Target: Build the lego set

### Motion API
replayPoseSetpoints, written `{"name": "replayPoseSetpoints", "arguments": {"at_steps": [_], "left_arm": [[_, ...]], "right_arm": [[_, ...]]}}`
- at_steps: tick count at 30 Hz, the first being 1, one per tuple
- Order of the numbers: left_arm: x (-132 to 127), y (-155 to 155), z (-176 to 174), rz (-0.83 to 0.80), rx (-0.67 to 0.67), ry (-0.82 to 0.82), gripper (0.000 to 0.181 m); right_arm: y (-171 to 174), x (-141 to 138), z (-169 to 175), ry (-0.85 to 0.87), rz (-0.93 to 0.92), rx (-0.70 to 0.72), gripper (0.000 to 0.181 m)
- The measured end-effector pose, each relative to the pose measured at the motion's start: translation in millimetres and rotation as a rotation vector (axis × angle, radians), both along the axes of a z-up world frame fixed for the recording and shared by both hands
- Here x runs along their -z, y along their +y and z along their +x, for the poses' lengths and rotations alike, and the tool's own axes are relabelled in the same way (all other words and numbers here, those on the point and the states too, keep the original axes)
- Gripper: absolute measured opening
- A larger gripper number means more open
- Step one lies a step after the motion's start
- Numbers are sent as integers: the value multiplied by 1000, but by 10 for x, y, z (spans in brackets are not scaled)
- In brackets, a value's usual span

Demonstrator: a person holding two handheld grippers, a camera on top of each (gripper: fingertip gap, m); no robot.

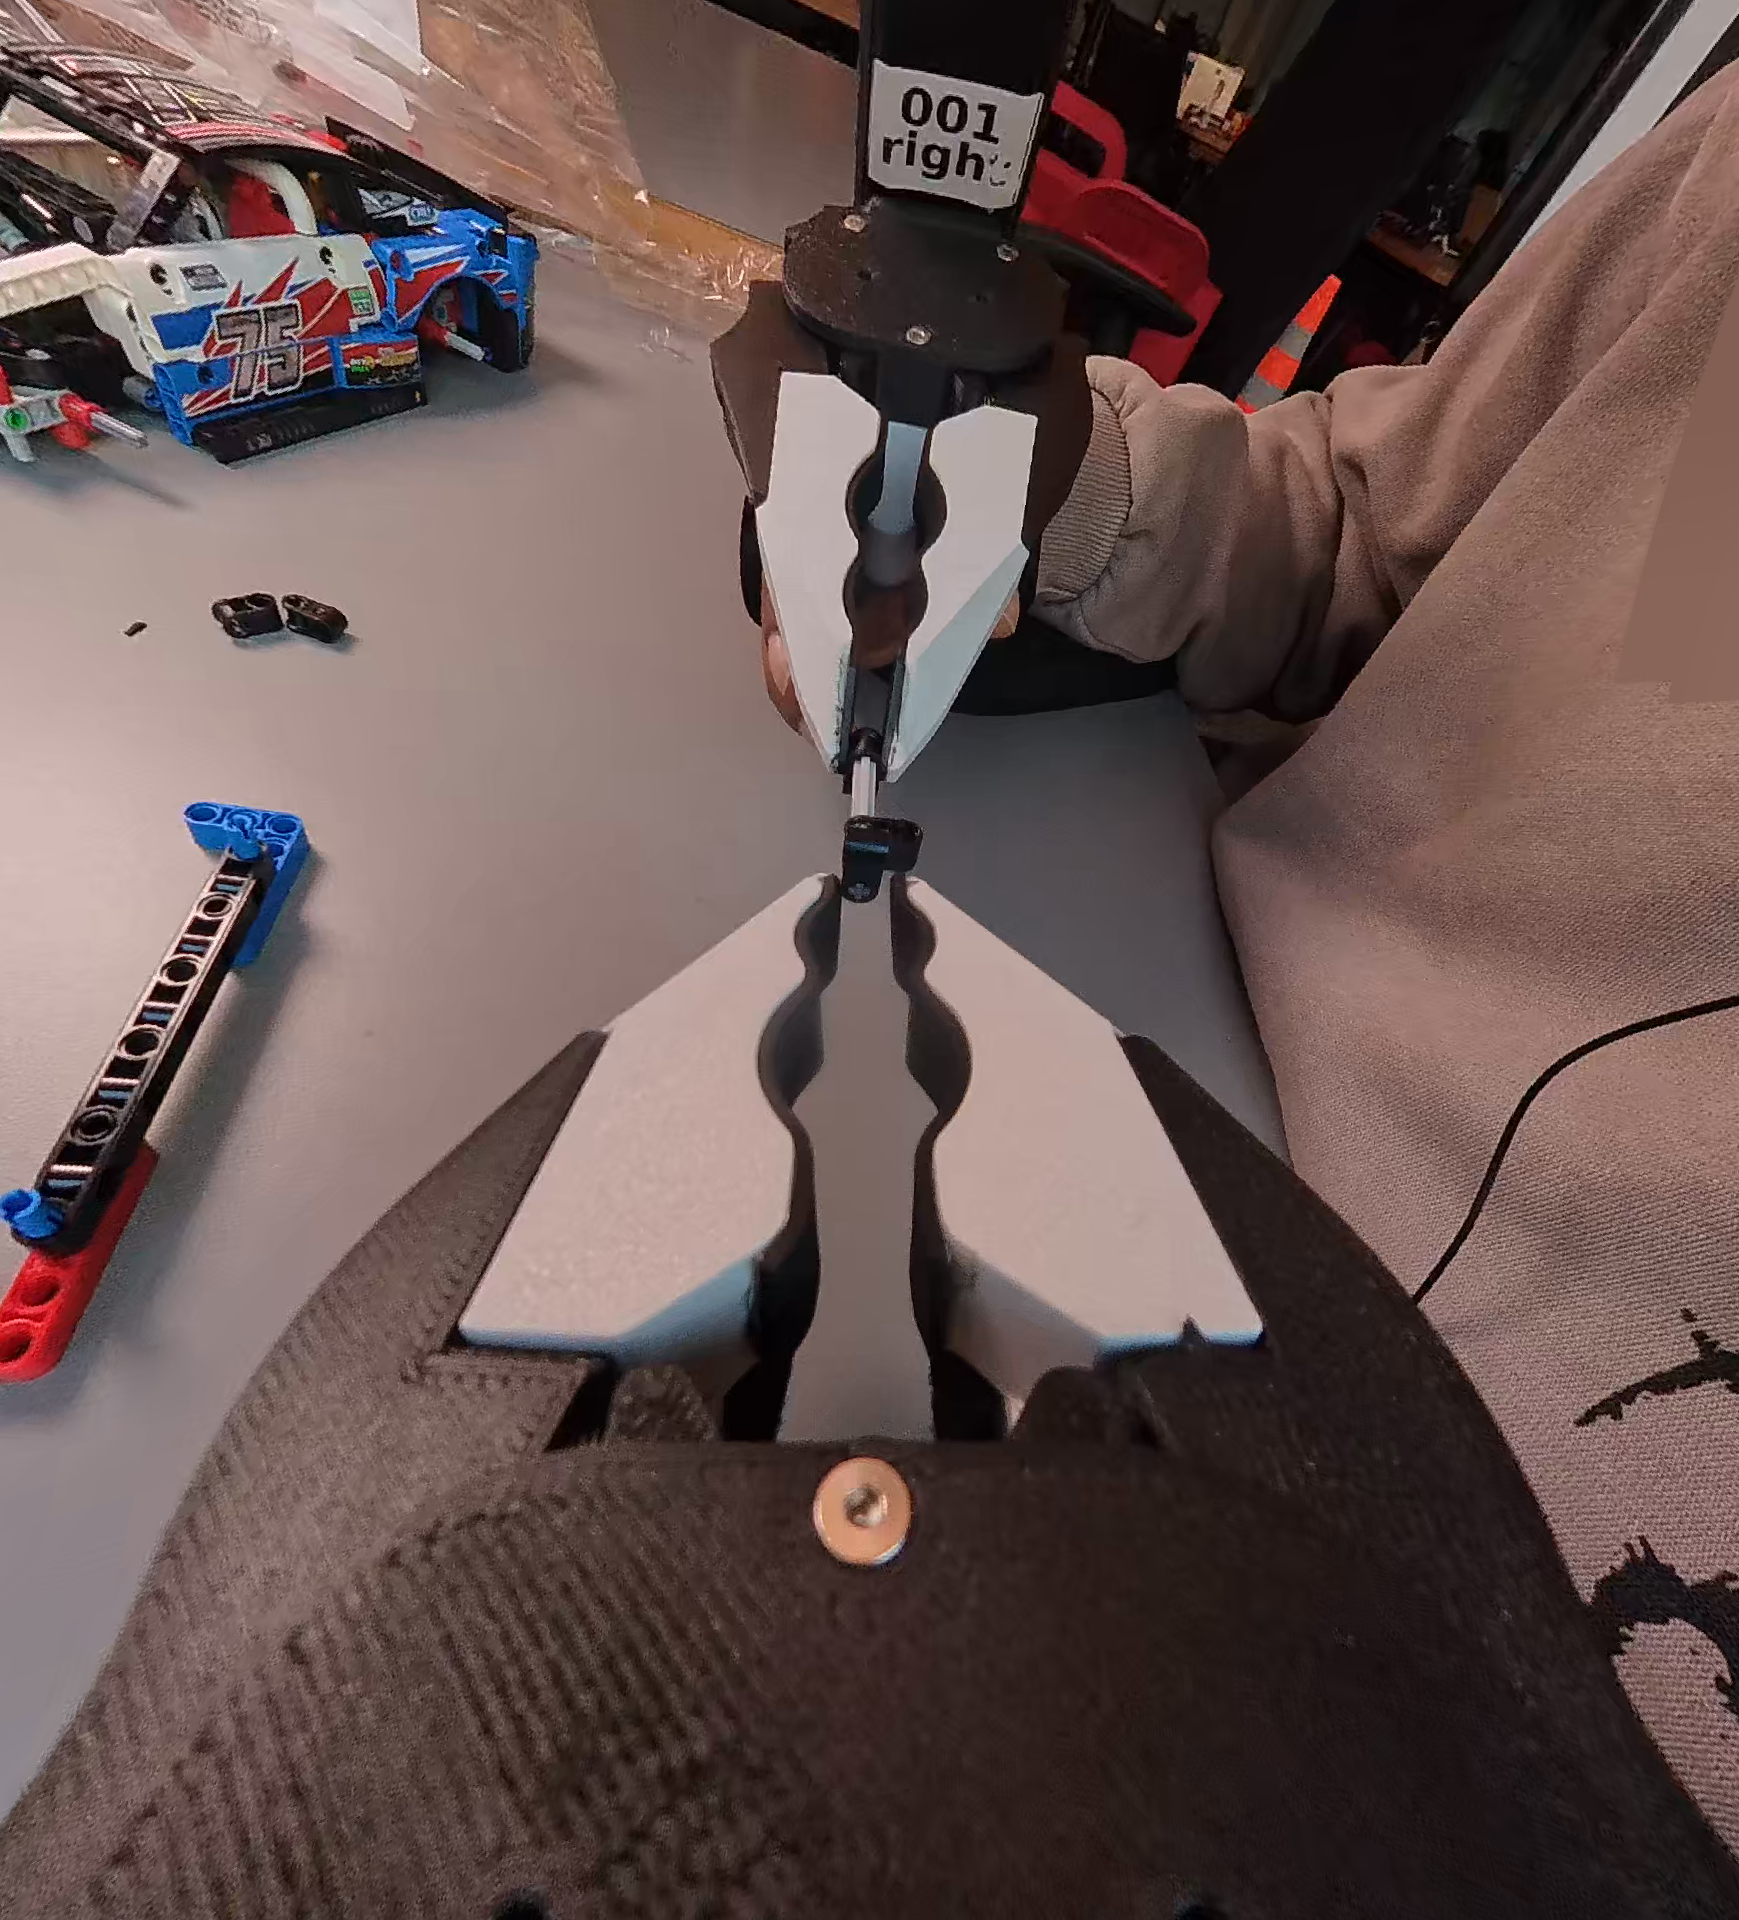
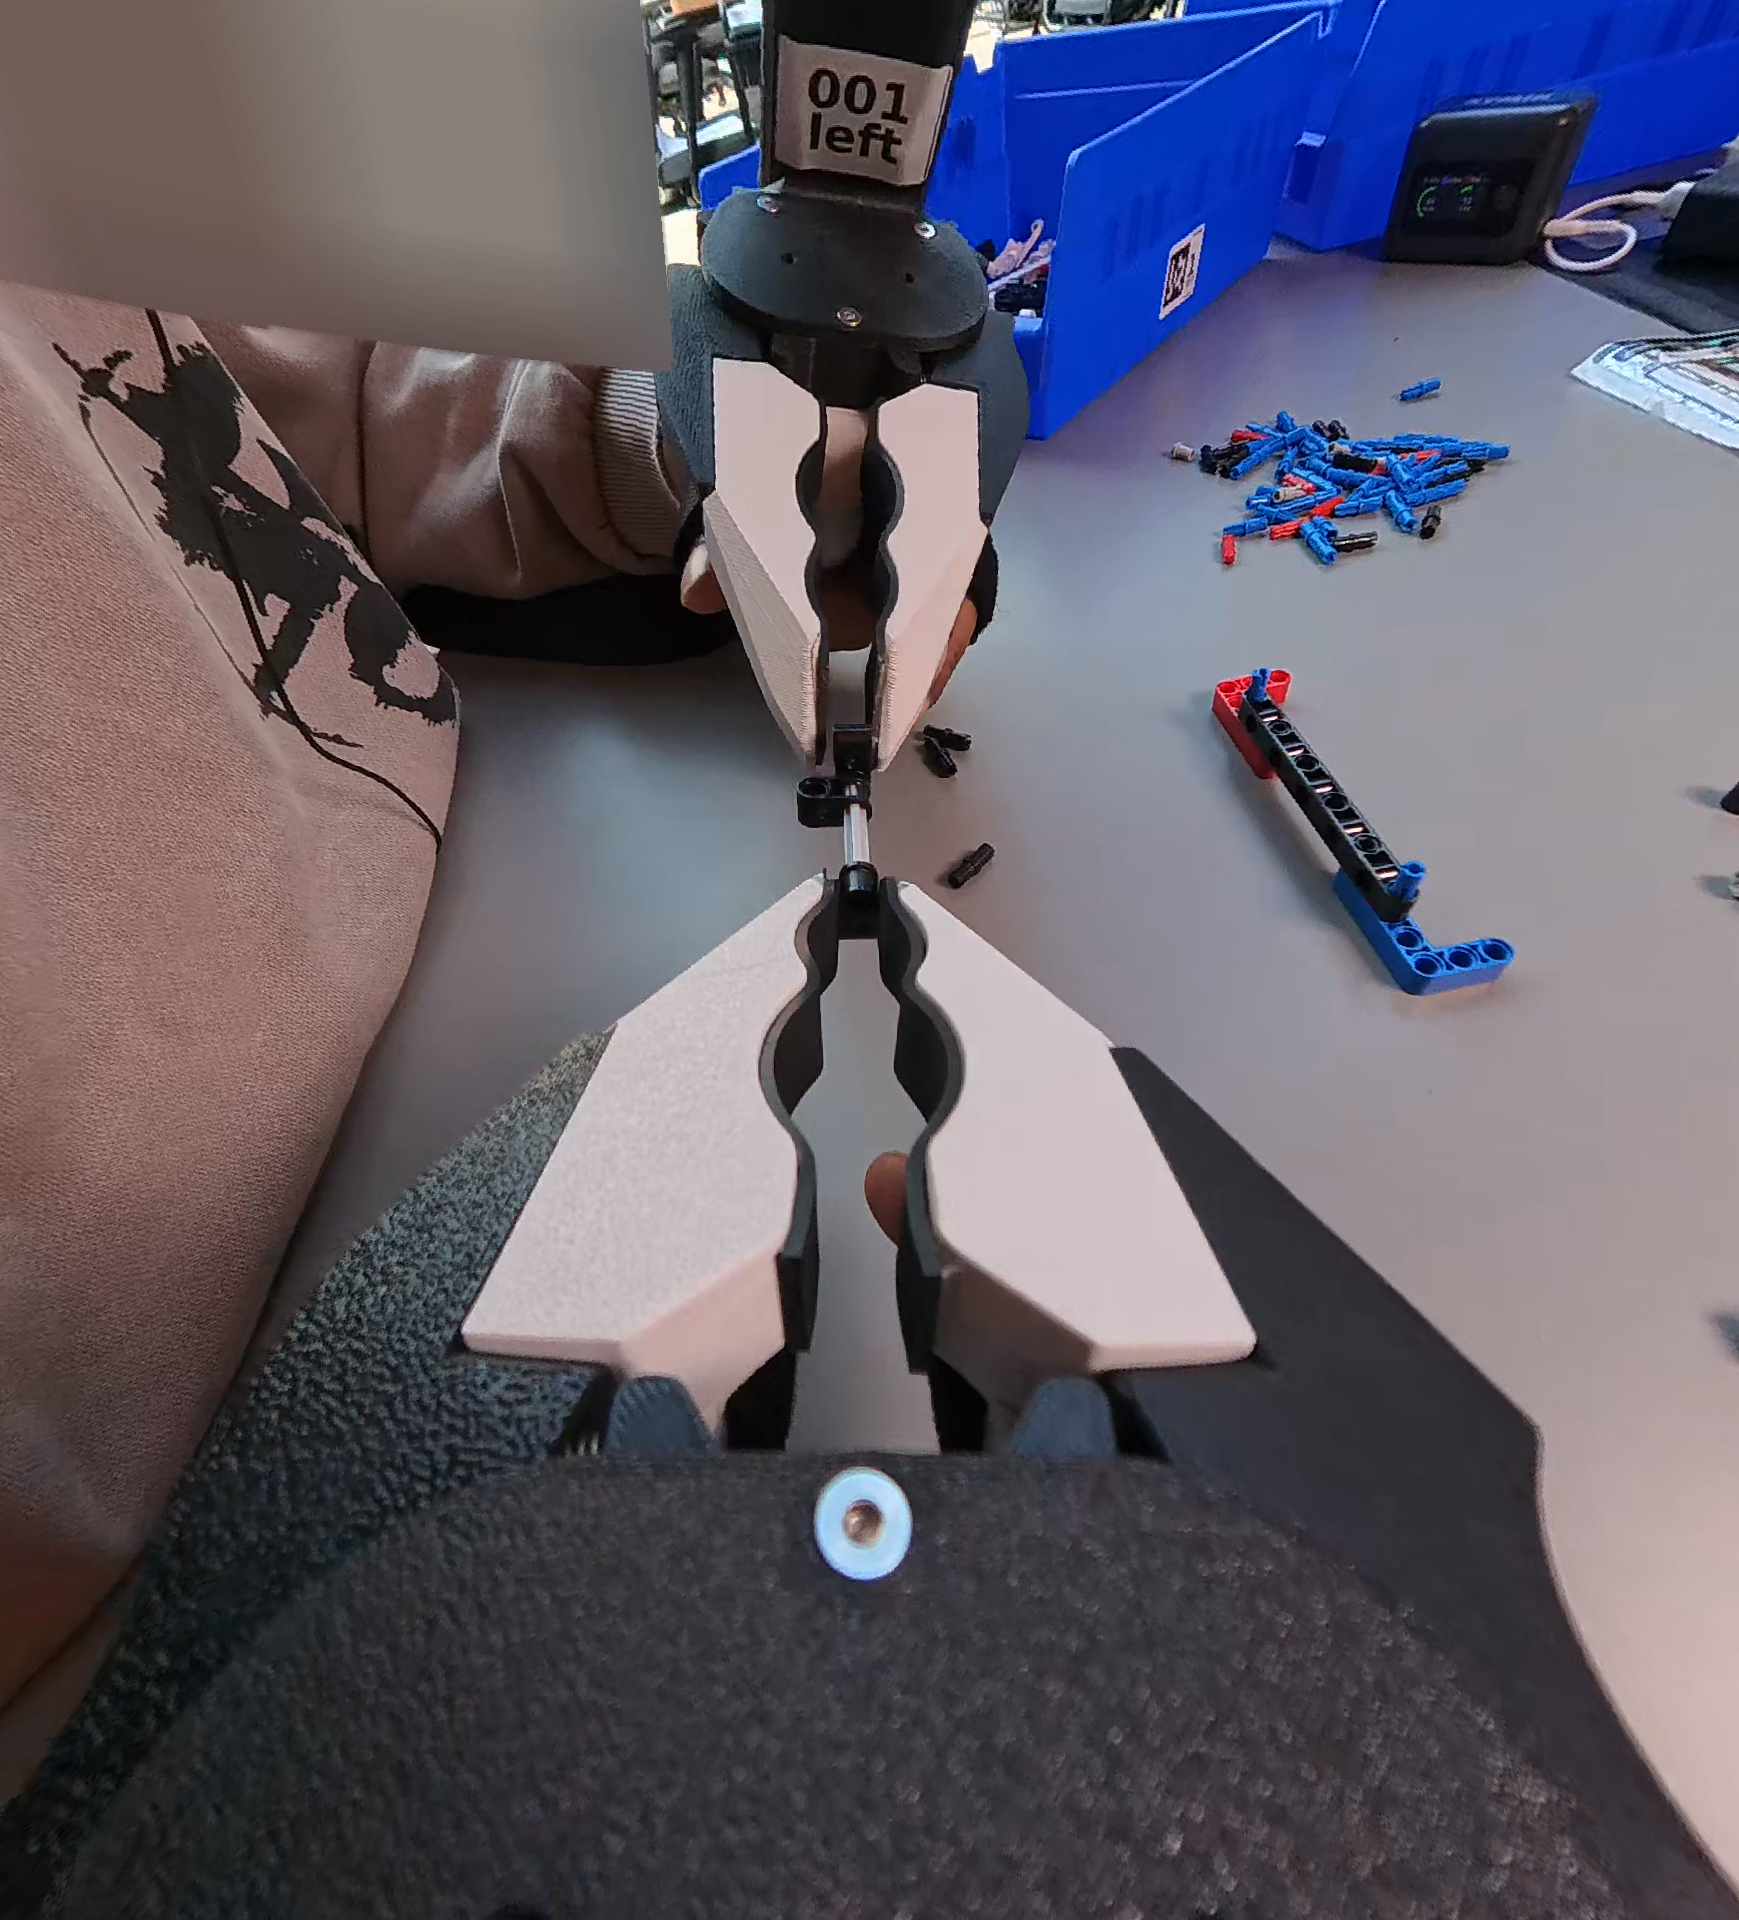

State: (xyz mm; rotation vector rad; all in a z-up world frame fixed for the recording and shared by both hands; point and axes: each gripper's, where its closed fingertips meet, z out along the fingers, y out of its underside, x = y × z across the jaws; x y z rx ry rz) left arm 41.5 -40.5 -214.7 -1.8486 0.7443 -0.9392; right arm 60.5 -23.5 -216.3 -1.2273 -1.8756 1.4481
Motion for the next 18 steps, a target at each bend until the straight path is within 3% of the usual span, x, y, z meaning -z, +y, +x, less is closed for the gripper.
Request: {"name": "replayPoseSetpoints", "arguments": {"at_steps": [13, 18], "left_arm": [[32, 18, 0, 2, -16, 15, 0], [169, -3, 37, -35, -2, 62, 0]], "right_arm": [[4, 0, 16, 4, -6, -2, 5], [-17, 13, 19, 6, 0, -14, 5]]}}
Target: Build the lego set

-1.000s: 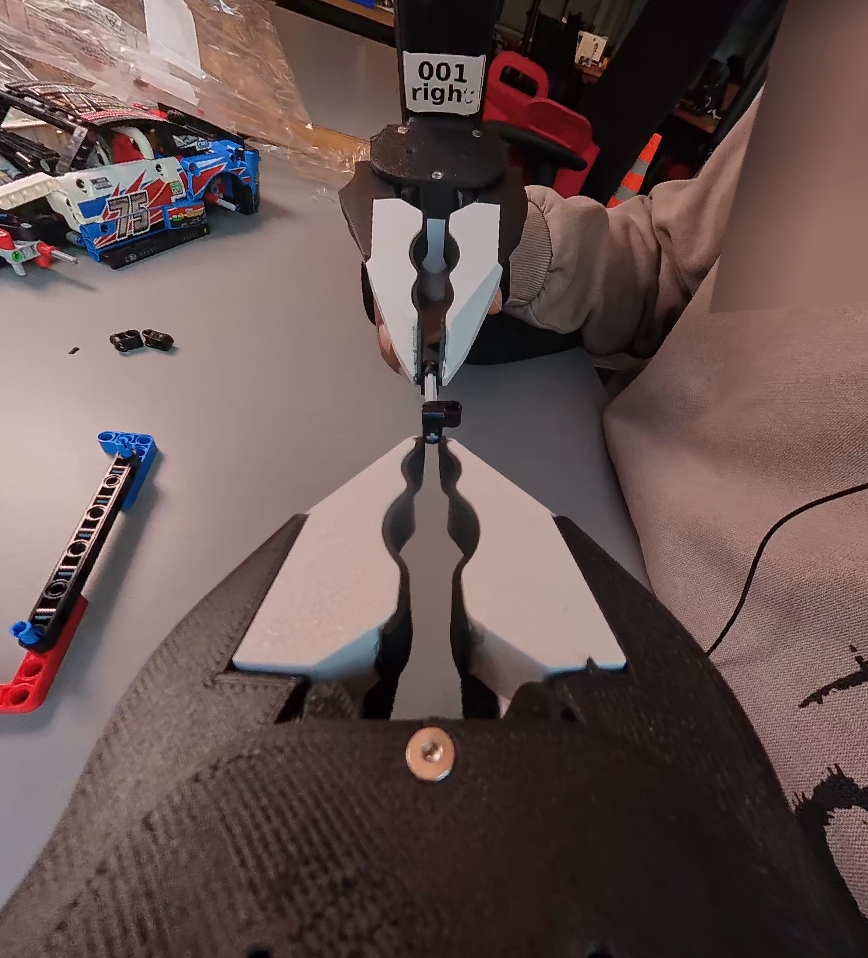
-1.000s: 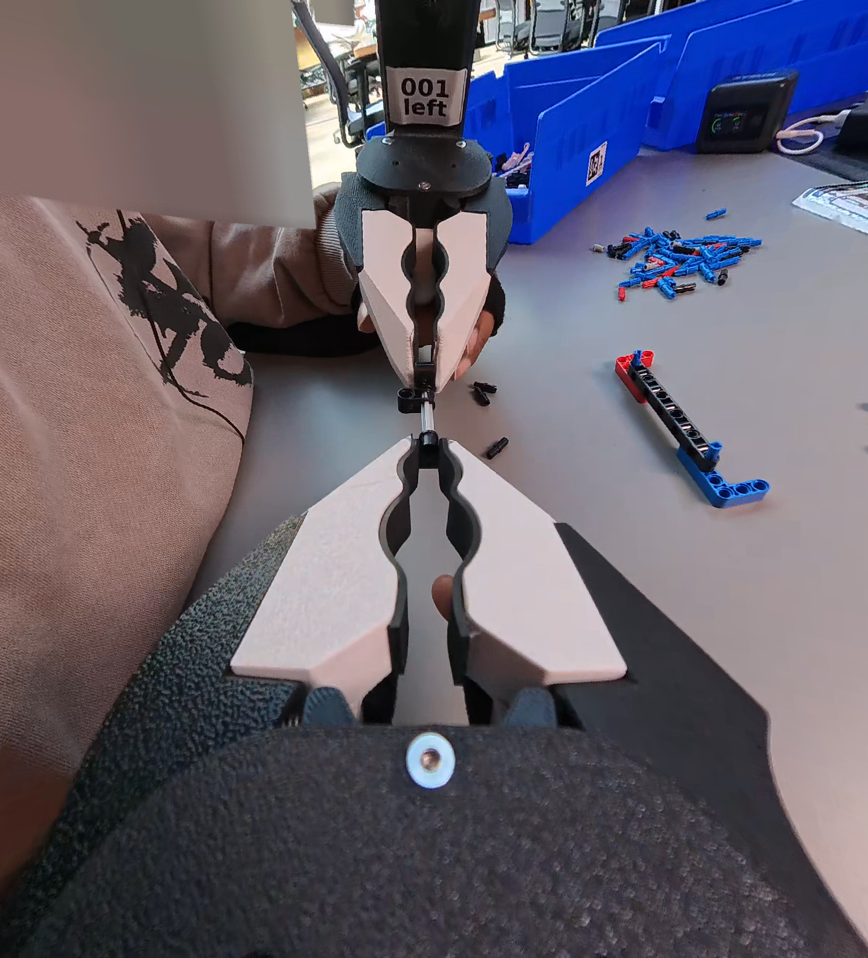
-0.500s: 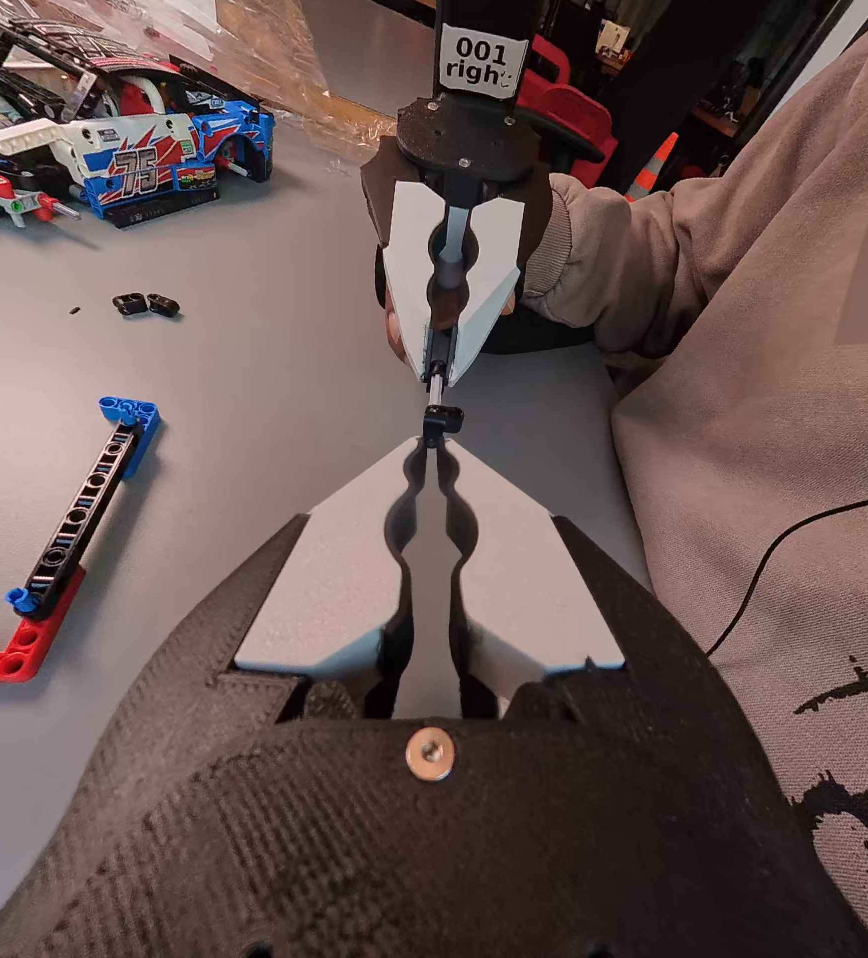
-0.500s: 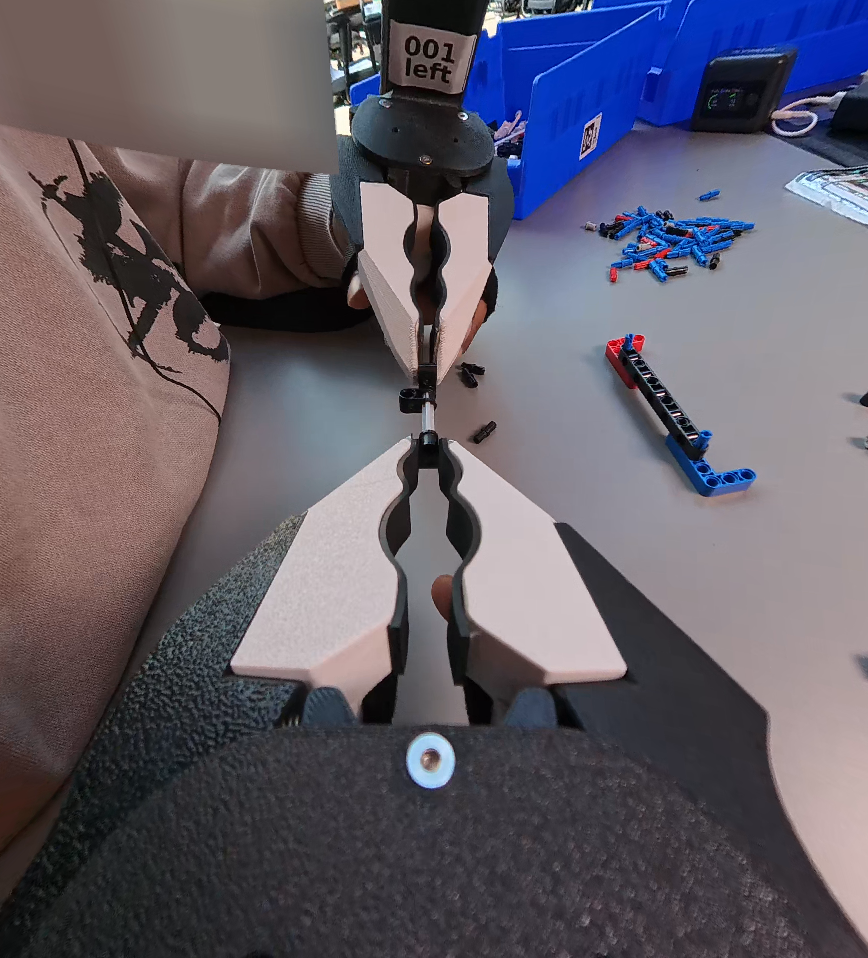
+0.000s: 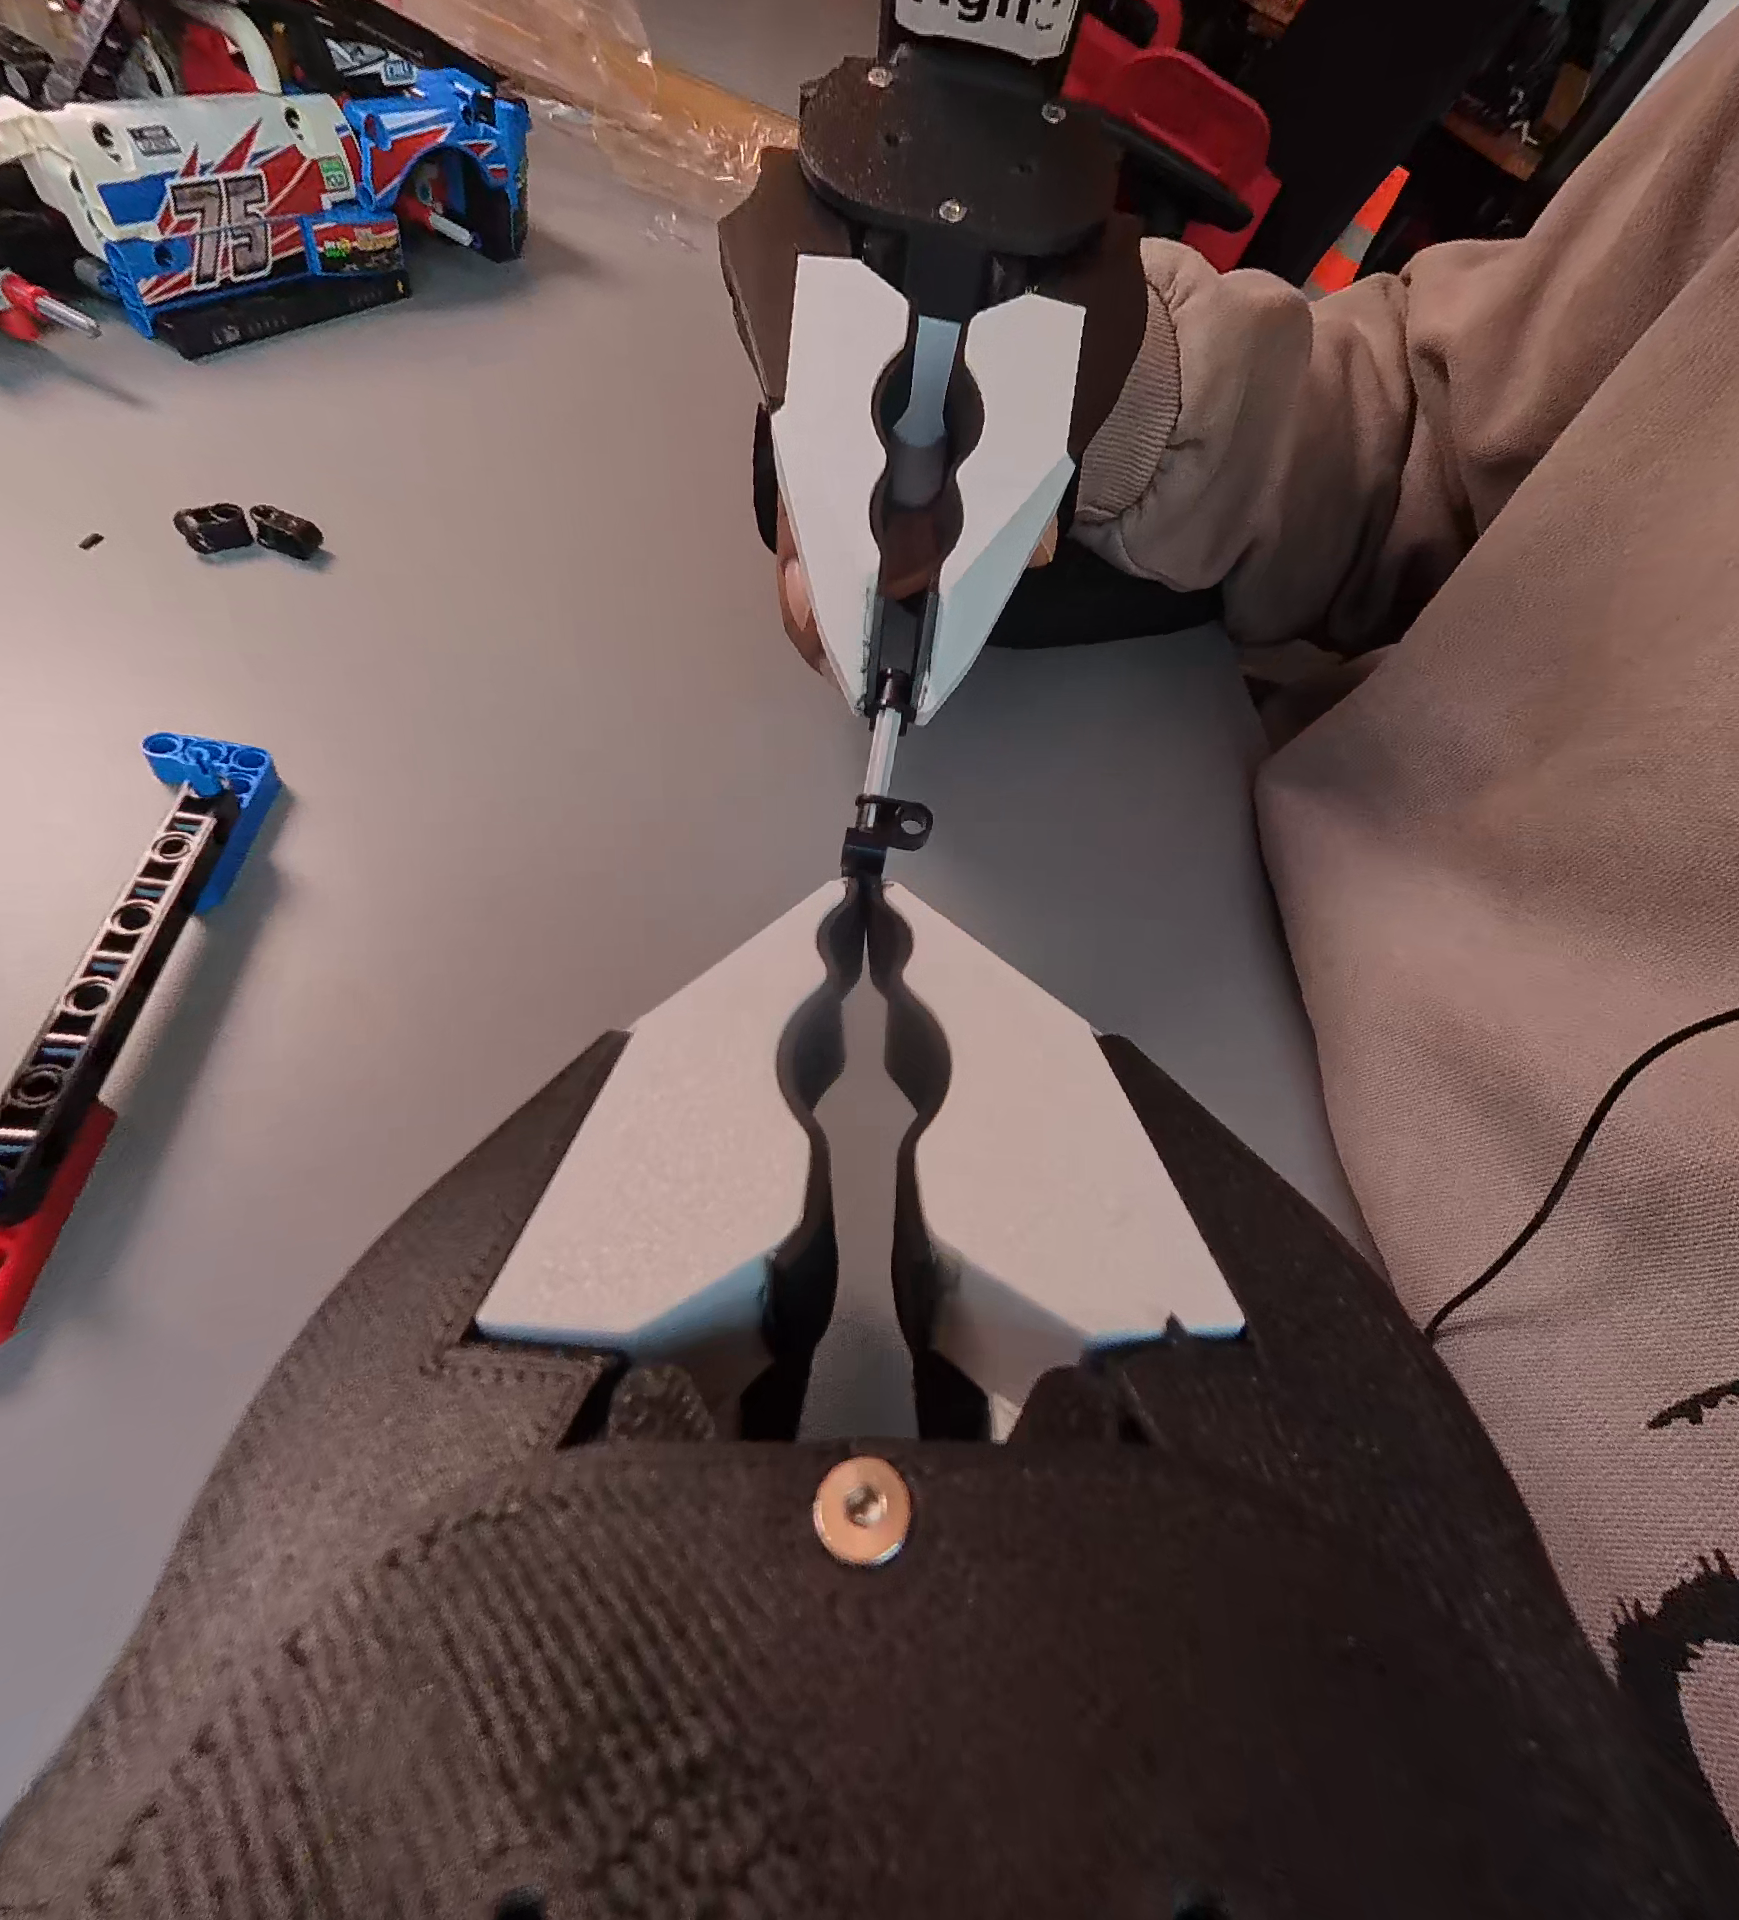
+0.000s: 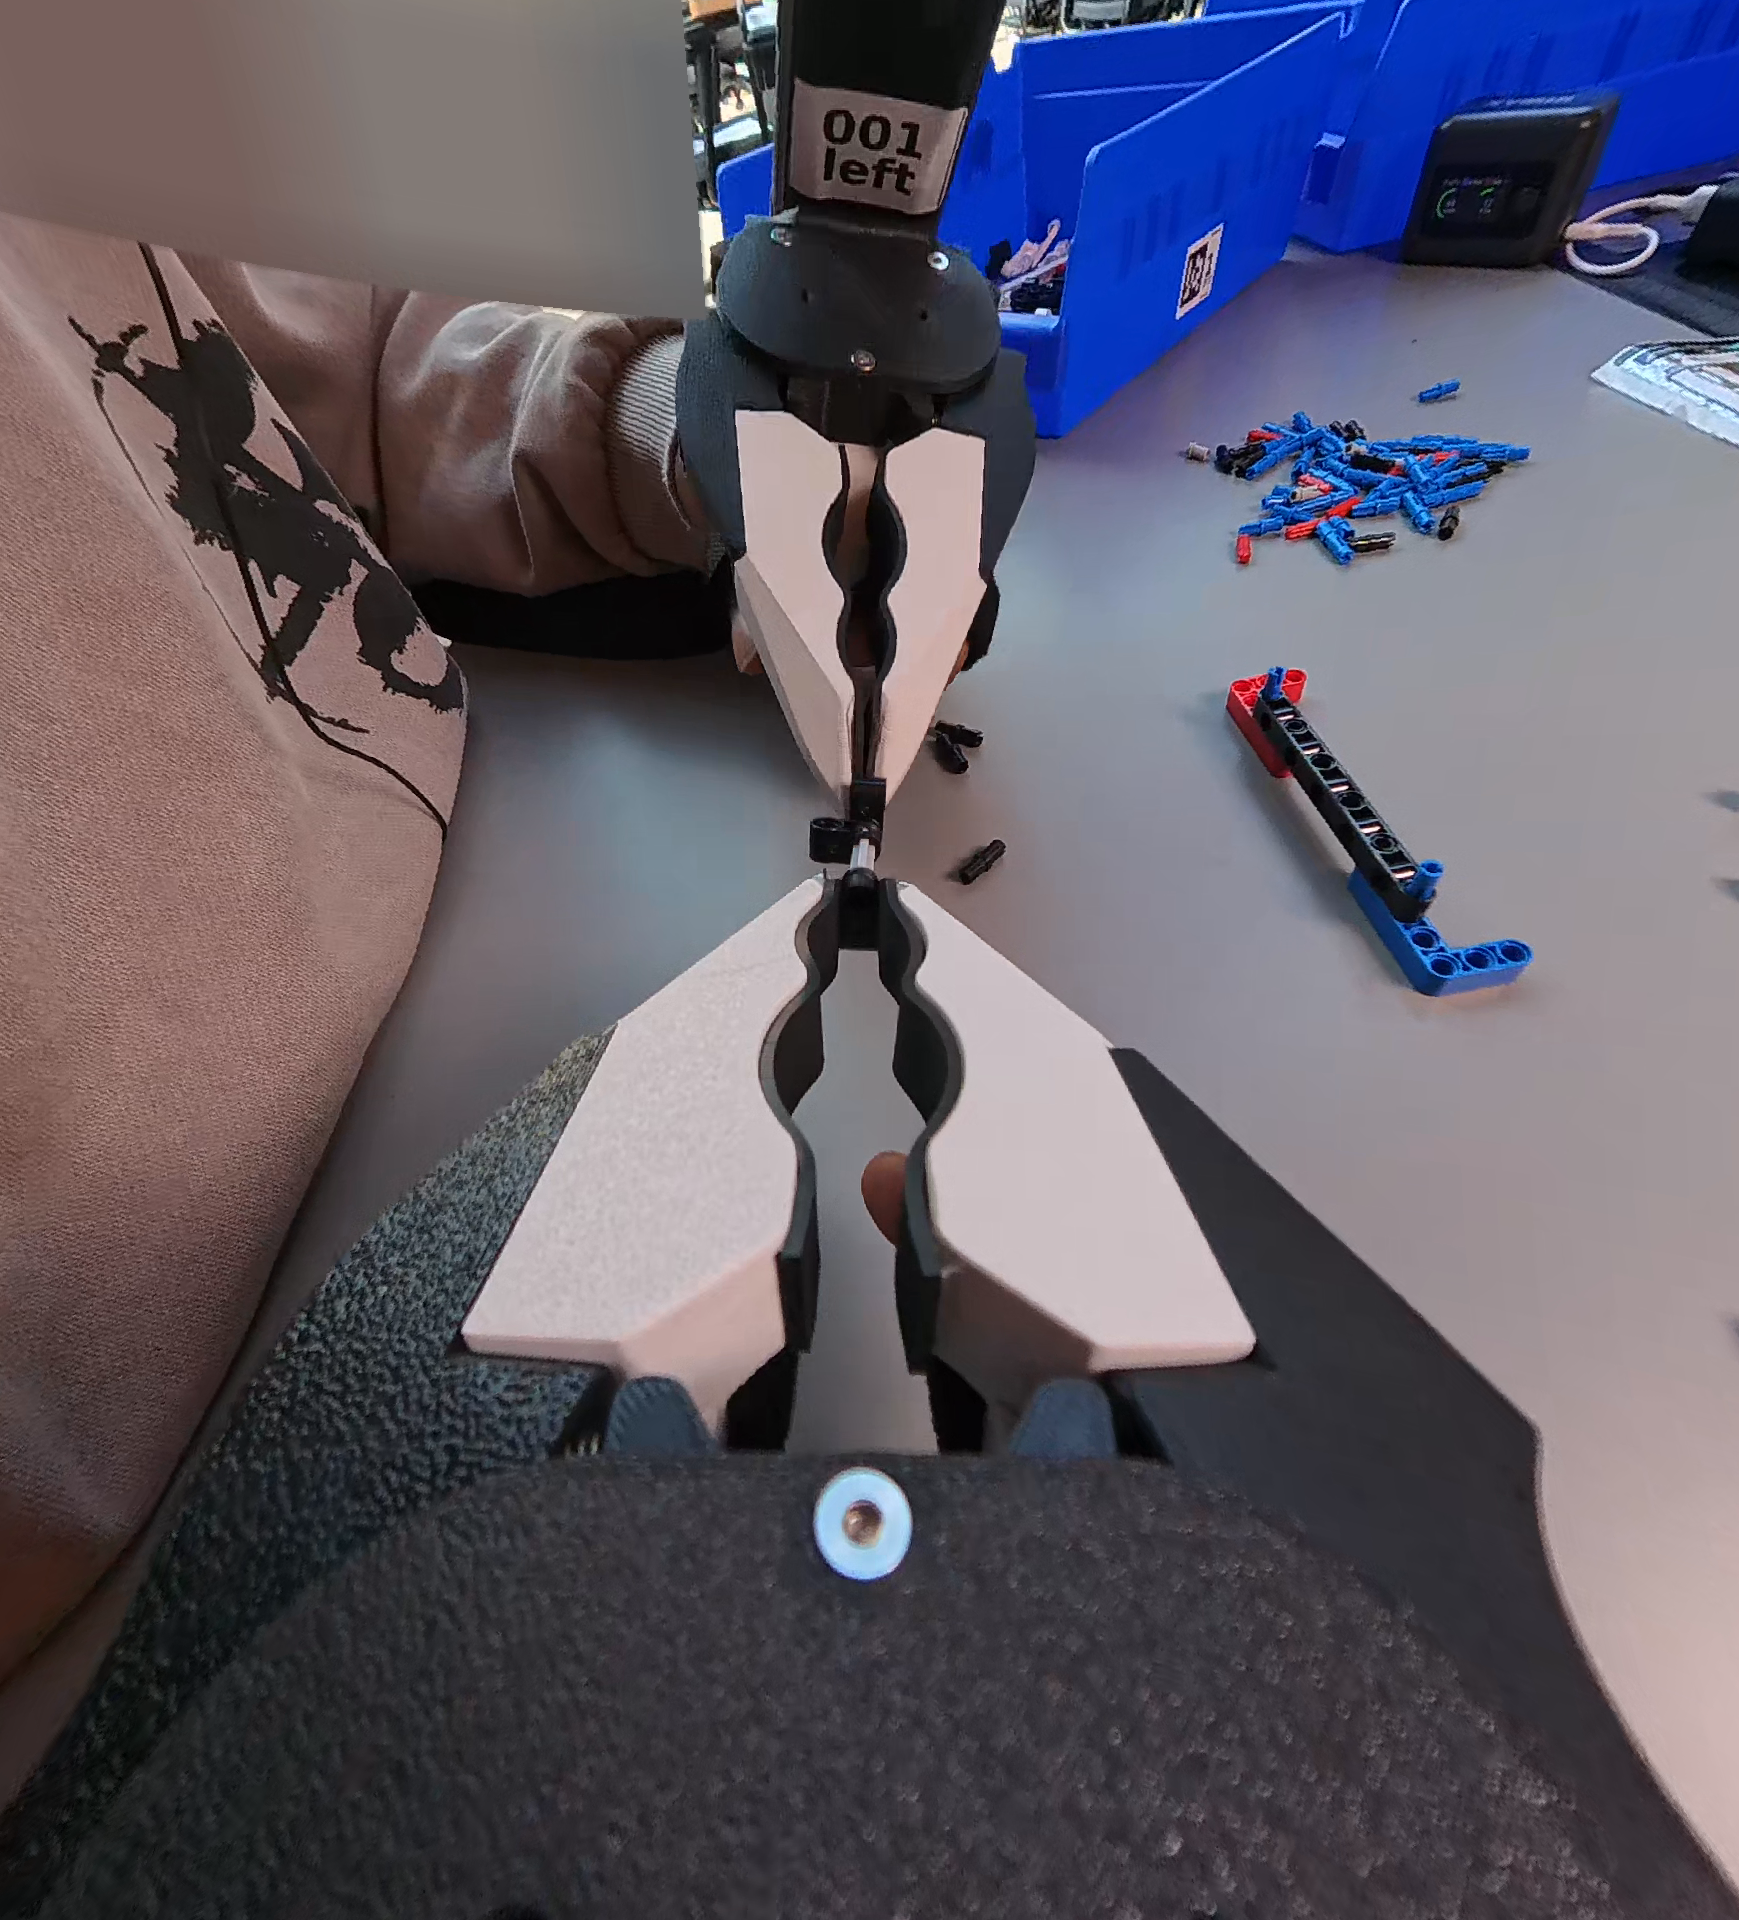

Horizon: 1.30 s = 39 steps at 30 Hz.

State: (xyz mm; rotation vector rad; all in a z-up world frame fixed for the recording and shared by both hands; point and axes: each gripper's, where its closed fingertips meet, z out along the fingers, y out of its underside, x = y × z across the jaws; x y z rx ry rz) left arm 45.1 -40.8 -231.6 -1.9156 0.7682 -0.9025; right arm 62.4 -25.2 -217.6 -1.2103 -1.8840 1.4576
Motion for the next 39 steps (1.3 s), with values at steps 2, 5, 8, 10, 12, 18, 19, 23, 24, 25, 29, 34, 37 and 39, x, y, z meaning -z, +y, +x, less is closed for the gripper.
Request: {"name": "replayPoseSetpoints", "arguments": {"at_steps": [2, 5, 8, 10, 12, 18, 19, 23, 24, 25, 29, 34, 37, 39], "left_arm": [[32, 5, 19, -13, -4, -8, 0], [41, 35, 4, -21, -29, -18, 0], [37, 53, -17, -35, -50, -35, 0], [50, 47, -16, -39, -49, -28, 0], [55, 43, -16, -44, -50, -29, 0], [50, 28, -19, -43, -49, -34, 0], [55, 21, -10, -42, -43, -28, 0], [50, 23, -11, -44, -46, -34, 0], [50, 22, -10, -42, -45, -31, 0], [49, 20, -8, -39, -44, -29, 0], [51, 13, -5, -41, -40, -26, 0], [43, 11, -11, -42, -41, -29, 0], [34, 9, -16, -41, -41, -34, 0], [-1, 8, -21, -34, -42, -58, 0]], "right_arm": [[-10, 5, 12, 0, 5, -7, 5], [1, 30, 8, -10, 26, 5, 5], [2, 76, 8, -33, 51, 10, 5], [14, 83, -2, -36, 53, 21, 5], [39, 108, -15, -51, 61, 39, 5], [34, 151, -25, -72, 75, 41, 4], [41, 137, -27, -66, 65, 45, 5], [44, 128, -29, -60, 60, 47, 5], [39, 131, -28, -62, 59, 44, 5], [39, 130, -27, -63, 58, 42, 5], [36, 134, -29, -63, 60, 43, 5], [30, 143, -31, -66, 61, 40, 4], [30, 159, -36, -72, 69, 42, 4], [30, 192, -42, -88, 81, 45, 4]]}}
